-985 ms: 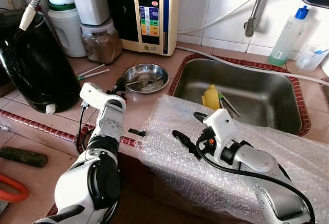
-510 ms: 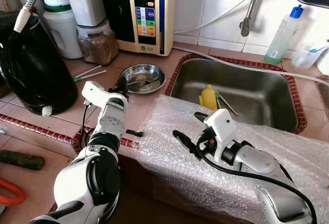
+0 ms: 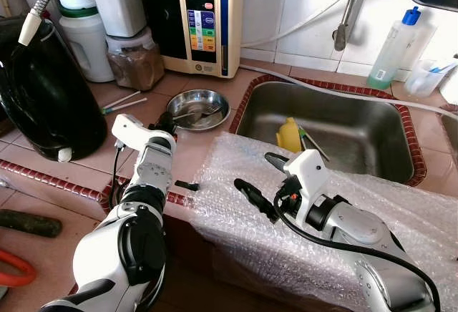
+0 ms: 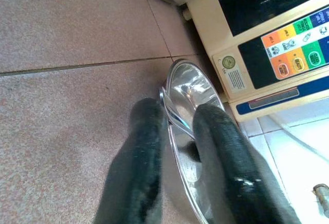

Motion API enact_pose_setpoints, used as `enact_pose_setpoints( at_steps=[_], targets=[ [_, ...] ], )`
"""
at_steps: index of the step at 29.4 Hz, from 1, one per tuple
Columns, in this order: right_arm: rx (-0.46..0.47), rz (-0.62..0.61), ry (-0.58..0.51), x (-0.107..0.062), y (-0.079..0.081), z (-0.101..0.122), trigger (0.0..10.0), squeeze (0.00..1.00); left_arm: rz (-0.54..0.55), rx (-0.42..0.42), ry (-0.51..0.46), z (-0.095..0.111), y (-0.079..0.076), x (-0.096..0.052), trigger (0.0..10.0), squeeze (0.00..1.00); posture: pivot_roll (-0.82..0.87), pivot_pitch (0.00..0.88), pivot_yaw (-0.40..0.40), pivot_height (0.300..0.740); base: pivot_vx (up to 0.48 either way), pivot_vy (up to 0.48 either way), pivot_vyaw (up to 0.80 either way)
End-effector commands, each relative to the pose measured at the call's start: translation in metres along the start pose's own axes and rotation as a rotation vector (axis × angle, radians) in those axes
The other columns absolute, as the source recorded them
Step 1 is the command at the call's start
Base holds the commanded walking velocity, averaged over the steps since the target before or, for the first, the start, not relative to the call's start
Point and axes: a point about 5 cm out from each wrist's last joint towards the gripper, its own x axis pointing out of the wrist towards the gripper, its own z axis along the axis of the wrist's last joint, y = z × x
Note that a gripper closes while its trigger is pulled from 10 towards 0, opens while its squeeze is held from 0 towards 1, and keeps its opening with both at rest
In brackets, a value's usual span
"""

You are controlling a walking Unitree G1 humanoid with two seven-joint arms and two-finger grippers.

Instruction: Kitchen organization

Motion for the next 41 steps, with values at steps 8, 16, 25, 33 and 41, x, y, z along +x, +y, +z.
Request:
enact_pose_setpoints(
  at_steps=[8,16,25,33,41],
  targets=[
    [0.002,0.003,-0.070,-0.001,-0.001,0.013,10.0,0.14,-0.005,-0.016,-0.024,0.008,-0.003,0.002,0.0,0.00,-0.17,0.000,0.067,0.740,0.000,0.000,0.00],
    [0.012,-0.004,-0.098,0.001,-0.004,0.019,10.0,0.15,-0.010,-0.022,-0.032,0.010,-0.003,0.002,0.0,0.00,-0.16,0.000,0.062,0.740,0.000,0.000,0.00],
    [0.012,-0.006,-0.078,0.001,-0.004,0.014,10.0,0.14,-0.019,-0.030,-0.115,0.030,-0.004,0.004,0.0,0.00,-0.16,0.000,0.059,0.740,0.000,0.000,0.00],
    [0.005,-0.001,-0.061,0.002,-0.004,0.011,10.0,0.14,-0.083,-0.042,-0.168,0.042,-0.019,0.004,0.0,0.00,-0.15,0.000,0.055,0.740,0.000,0.000,0.00],
    [-0.005,0.002,-0.052,0.004,-0.005,0.010,10.0,0.14,-0.178,0.002,-0.212,0.050,-0.035,0.003,0.0,0.00,-0.14,0.000,0.053,0.740,0.000,0.000,0.00]
  ],
)
